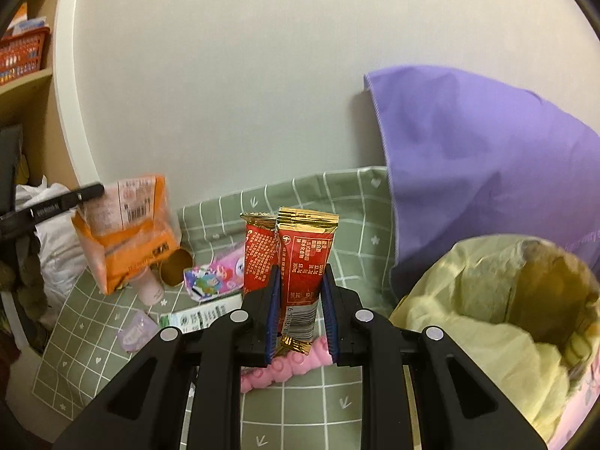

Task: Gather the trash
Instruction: 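Grasp the orange snack bag with the left tool while the right tool lifts the red packets, then carry both items over the yellow-lined bin and open both tools to drop them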

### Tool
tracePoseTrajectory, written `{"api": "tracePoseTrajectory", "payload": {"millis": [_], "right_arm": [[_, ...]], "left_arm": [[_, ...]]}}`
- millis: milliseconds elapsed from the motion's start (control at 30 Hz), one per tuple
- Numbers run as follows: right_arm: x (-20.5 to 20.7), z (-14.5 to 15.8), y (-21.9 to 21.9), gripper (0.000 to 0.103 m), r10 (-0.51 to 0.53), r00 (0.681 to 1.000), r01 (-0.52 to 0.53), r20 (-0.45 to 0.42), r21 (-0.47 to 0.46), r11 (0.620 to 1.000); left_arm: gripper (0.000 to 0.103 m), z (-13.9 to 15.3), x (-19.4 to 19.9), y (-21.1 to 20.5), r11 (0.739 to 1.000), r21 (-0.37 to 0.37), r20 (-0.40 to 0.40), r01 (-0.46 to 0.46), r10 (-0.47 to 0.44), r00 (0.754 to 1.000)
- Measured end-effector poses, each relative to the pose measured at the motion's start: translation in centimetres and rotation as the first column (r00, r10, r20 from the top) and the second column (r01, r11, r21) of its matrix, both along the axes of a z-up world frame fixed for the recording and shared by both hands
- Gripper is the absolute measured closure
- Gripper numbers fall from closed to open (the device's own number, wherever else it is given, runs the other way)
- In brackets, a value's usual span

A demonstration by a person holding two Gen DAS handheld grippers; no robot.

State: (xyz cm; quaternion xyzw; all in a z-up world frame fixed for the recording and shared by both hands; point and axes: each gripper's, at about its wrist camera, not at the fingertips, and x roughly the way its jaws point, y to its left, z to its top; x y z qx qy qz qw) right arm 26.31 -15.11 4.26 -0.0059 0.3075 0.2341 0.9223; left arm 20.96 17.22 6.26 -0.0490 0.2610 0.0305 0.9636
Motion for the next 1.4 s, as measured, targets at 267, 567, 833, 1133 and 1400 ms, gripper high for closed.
{"api": "tracePoseTrajectory", "payload": {"millis": [267,567,833,1133,1400], "right_arm": [[-0.3,1.2,-3.2,0.083,-0.04,0.999,0.04,0.035,-0.007,0.999],[-1.8,5.2,-11.4,0.083,-0.215,0.965,0.224,0.153,-0.045,0.974],[-3.7,7.7,-19.9,0.083,-0.4,0.892,0.422,0.211,-0.07,0.904],[-0.4,6.0,-23.1,0.083,-0.313,0.937,0.321,0.158,-0.032,0.946],[1.5,1.0,-19.7,0.083,-0.166,0.985,0.168,0.037,-0.06,0.984]], "left_arm": [[0.092,3.5,-0.1,-3.1,0.987,-0.104,0.066,0.12,-0.114,0.991],[0.092,6.0,3.0,-12.9,0.909,-0.118,0.121,0.399,-0.386,0.915],[0.092,6.8,8.1,-22.1,0.751,-0.271,0.162,0.602,-0.581,0.797],[0.092,-4.0,12.1,-32.3,0.77,-0.202,-0.2,0.606,-0.638,0.744],[0.093,-8.3,12.2,-31.5,0.807,-0.091,-0.322,0.584,-0.579,0.749]]}}
